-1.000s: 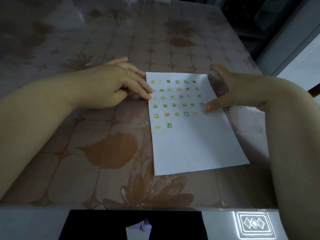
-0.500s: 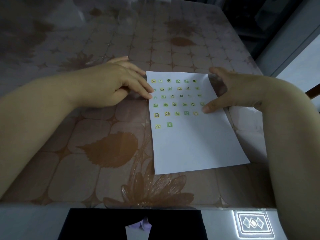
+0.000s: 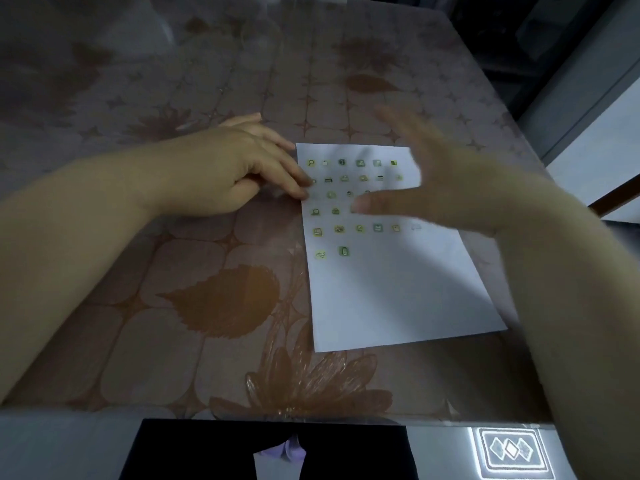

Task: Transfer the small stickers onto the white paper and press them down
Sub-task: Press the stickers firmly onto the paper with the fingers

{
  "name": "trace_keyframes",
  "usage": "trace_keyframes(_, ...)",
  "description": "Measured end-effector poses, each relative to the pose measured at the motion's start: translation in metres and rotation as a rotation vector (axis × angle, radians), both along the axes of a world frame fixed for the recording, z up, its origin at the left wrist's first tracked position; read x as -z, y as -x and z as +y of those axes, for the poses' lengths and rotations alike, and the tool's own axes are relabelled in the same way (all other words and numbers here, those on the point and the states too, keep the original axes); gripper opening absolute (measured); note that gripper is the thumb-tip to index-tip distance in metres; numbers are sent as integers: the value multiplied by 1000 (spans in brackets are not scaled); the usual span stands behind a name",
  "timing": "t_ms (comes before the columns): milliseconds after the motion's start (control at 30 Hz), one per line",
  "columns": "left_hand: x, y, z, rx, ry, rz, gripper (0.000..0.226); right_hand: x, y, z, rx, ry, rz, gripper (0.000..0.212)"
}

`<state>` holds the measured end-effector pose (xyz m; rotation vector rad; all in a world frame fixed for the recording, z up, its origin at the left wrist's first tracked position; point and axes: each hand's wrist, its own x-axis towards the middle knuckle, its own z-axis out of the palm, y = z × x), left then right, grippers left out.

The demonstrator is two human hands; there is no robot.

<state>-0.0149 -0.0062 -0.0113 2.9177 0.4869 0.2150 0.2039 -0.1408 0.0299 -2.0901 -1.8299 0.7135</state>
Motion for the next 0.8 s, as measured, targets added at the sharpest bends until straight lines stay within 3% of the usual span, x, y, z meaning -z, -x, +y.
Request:
trace_keyframes(200, 1, -2, -6, 40, -7, -41, 58, 22, 44, 0, -154, -56, -74, 113)
trace_keyframes(400, -4, -5, -14, 14, 33, -99, 54, 24, 43, 3, -117, 48, -102, 118)
trace_keyframes(800, -6, -6, -15, -16, 49, -52, 57, 13, 22, 4, -43, -11, -48, 108)
